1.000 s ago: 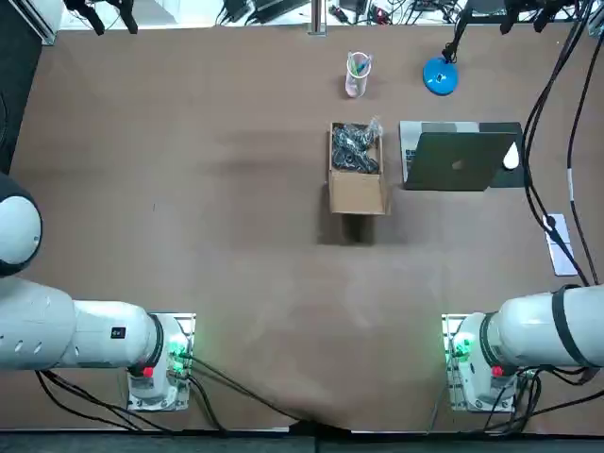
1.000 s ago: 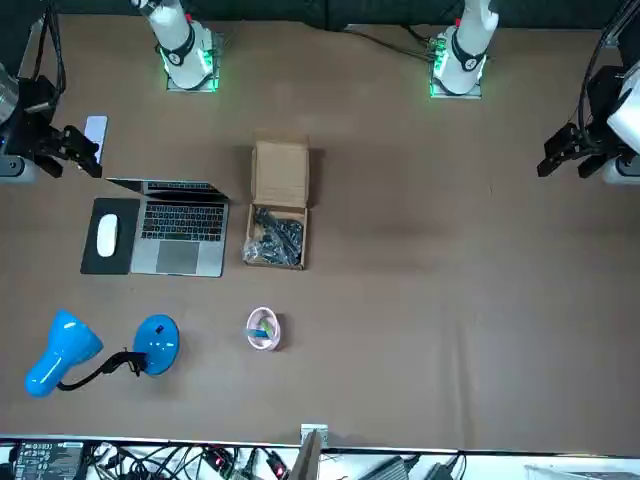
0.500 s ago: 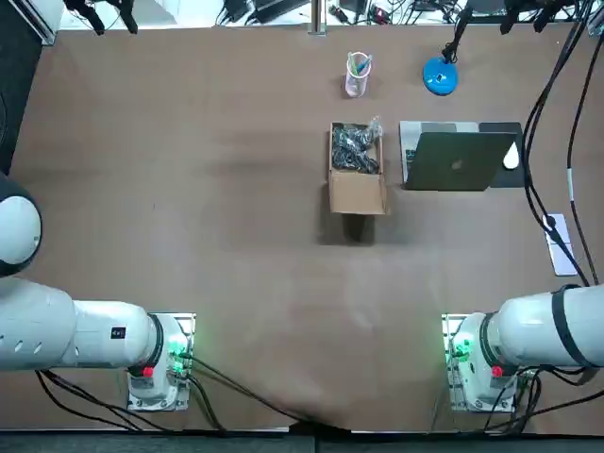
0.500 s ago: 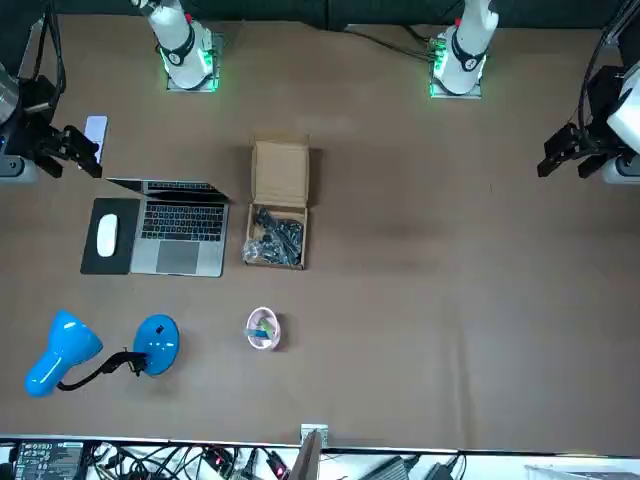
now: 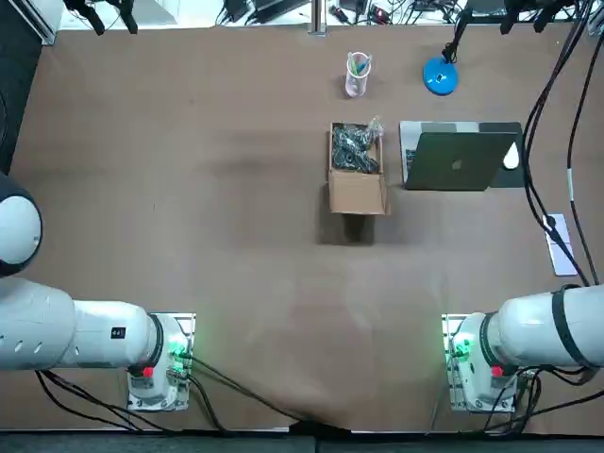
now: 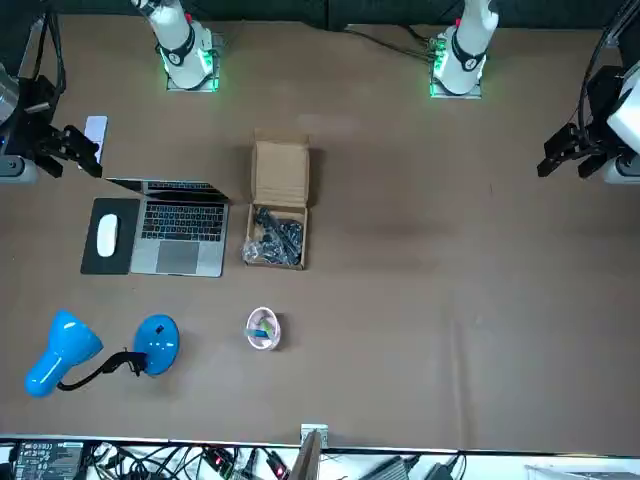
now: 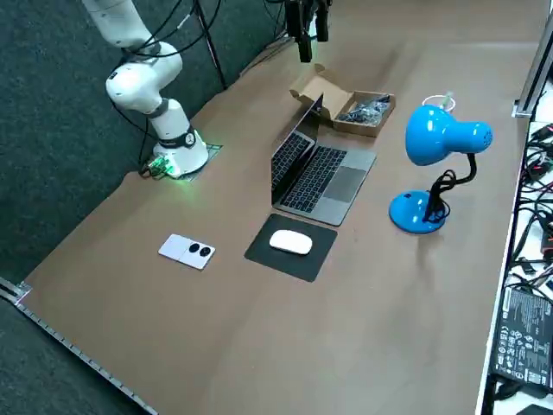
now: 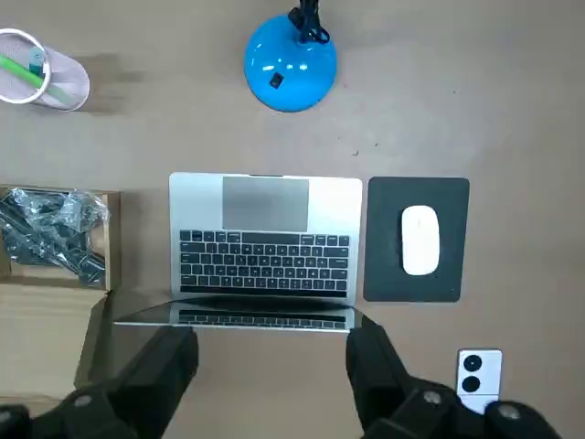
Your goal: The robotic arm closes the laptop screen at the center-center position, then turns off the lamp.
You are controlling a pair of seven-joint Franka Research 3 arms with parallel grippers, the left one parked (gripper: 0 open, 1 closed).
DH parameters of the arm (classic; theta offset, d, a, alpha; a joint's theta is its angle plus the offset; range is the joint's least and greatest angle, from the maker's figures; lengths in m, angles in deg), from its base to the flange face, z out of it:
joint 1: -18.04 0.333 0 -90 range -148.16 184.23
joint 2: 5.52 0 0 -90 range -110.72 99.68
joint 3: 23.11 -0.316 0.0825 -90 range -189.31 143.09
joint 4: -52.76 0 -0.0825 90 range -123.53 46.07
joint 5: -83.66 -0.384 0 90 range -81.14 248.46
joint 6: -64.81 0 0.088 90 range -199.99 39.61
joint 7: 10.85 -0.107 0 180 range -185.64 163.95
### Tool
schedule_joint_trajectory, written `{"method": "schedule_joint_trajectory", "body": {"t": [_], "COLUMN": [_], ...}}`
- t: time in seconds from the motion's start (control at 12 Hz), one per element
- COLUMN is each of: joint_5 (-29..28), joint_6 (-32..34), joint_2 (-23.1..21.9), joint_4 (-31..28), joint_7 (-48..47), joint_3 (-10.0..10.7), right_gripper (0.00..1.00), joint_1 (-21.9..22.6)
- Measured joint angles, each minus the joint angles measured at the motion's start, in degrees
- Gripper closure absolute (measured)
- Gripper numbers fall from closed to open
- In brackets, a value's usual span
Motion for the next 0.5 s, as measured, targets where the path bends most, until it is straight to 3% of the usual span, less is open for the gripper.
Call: {"method": "schedule_joint_trajectory", "body": {"t": [0.5], "joint_5": [0.0], "joint_6": [2.0], "joint_2": [-0.7], "joint_4": [-0.1], "joint_7": [0.0], "joint_3": [0.0], "right_gripper": [0.00], "joint_1": [0.1]}}
